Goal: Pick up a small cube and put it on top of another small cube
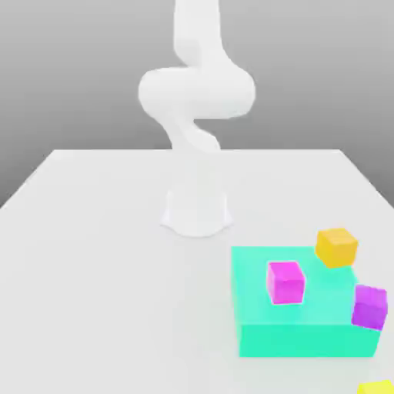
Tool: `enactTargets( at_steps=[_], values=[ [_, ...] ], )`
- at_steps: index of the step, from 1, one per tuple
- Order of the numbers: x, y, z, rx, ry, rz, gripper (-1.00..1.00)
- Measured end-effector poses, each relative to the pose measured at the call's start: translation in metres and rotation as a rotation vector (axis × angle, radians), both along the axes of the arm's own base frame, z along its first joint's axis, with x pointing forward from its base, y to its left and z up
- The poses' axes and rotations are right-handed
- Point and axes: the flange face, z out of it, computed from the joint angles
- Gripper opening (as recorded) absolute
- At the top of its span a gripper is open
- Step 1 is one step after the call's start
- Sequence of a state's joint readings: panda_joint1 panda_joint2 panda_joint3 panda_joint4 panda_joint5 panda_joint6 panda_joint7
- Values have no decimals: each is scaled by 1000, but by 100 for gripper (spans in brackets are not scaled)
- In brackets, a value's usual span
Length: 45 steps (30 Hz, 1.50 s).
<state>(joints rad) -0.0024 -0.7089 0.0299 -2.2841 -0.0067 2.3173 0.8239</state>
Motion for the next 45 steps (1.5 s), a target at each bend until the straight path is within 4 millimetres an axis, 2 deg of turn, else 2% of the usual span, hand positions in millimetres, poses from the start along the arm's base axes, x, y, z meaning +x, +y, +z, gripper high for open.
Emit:
enactTargets(
  at_steps=[4,9,14,18,22,26,32,36,37,42,43,45],
  values=[
    [49,26,-44,-16,94,9,0],
    [99,60,-106,-33,206,25,0],
    [137,96,-177,-47,315,47,0],
    [158,129,-239,-56,402,73,0],
    [169,160,-304,-61,490,96,0],
    [172,187,-372,-61,577,113,0],
    [157,231,-474,-55,711,145,0],
    [153,240,-539,-52,739,151,0],
    [152,241,-553,-52,740,151,-100],
    [152,241,-553,-51,739,152,-100],
    [151,241,-560,-52,740,152,-100],
    [152,241,-544,-51,740,151,-100]
  ],
)
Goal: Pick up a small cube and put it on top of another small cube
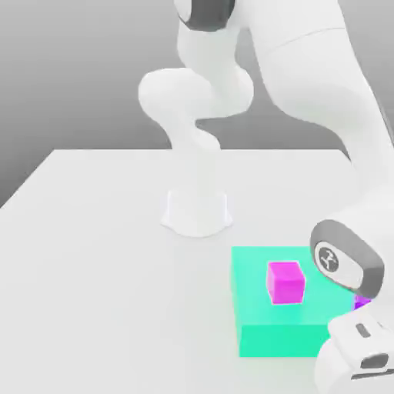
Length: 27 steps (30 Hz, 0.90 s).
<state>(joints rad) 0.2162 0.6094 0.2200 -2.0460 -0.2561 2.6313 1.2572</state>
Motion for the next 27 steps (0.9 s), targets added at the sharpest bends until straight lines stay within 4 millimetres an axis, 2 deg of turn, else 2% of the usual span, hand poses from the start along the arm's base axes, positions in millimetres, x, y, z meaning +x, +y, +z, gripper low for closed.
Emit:
enactTargets(
  at_steps=[2,4,6,12,18,27],
  values=[
    [0,0,28,0,0,0,-100],
    [14,-14,66,-3,-46,13,-100],
    [4,-10,90,-6,-60,74,-100],
    [-63,14,138,-10,-56,310,-100],
    [-143,34,171,-12,-48,567,-100],
    [-243,13,195,-2,-42,882,-100]
  ],
)
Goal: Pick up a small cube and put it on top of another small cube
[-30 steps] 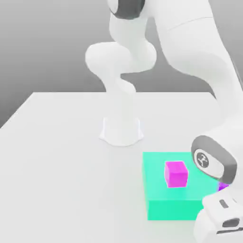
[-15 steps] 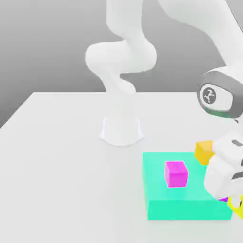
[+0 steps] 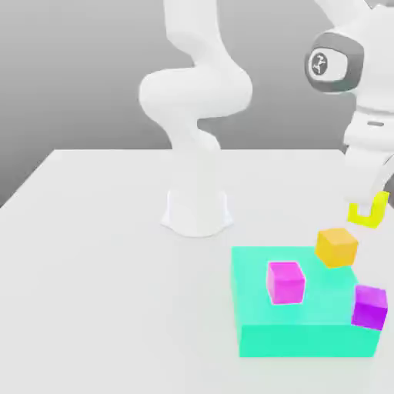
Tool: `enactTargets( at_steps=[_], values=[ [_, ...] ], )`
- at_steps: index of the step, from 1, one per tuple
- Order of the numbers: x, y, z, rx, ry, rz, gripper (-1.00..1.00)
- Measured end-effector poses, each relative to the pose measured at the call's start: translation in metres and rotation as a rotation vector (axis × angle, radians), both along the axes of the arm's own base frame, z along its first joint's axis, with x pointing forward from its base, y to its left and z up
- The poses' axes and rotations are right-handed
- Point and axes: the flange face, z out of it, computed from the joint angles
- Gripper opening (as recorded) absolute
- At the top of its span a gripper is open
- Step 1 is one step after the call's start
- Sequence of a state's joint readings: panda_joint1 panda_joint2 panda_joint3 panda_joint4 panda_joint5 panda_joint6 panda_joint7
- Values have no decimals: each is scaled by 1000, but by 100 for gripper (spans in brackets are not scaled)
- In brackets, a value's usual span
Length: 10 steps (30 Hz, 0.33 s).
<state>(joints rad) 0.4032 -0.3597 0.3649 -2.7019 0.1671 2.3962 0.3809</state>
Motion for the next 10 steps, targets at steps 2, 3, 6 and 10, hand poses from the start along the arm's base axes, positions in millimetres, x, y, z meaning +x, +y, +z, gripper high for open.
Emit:
enactTargets(
  at_steps=[2,3,6,10],
  values=[
    [-22,-1,-17,-12,29,44,-100],
    [-25,-1,-28,-15,33,51,-100],
    [-28,-1,-63,-19,36,58,-100],
    [-29,-2,-74,-19,37,59,100]
  ],
)
